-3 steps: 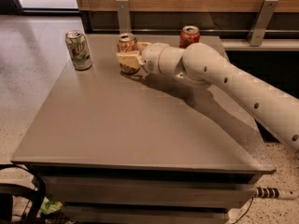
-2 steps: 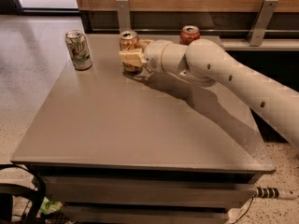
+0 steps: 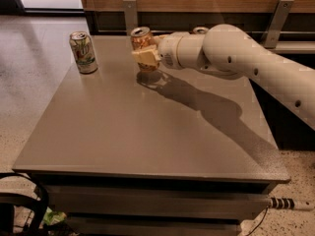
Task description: Knock orange can over
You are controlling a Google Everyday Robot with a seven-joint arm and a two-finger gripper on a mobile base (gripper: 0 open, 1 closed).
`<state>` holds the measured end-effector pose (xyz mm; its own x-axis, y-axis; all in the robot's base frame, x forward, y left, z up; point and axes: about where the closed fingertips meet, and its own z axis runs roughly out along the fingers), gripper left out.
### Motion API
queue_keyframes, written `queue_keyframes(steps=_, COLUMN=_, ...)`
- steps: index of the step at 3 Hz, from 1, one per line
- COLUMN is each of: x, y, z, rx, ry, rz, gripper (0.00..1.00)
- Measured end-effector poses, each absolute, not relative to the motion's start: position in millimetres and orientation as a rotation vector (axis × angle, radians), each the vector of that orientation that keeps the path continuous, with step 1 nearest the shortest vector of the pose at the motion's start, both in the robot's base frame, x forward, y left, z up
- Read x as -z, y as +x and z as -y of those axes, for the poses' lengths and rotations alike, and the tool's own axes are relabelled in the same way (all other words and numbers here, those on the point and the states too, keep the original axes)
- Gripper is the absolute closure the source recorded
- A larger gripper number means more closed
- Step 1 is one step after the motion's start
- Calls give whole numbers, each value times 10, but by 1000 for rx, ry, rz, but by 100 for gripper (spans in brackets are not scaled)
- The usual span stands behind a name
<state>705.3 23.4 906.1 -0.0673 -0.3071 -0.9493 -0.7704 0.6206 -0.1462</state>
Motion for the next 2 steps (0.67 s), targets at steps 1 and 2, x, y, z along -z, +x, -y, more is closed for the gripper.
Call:
queue_keyframes(steps=1, x=-9187, y=6932, z=-91, rx=-416, ry=-957, rz=-1728, gripper=100)
queue_keyframes(steps=2, x=-9271, y=6825, z=30, rx=-367, ry=-1009, rz=-1812, gripper=100)
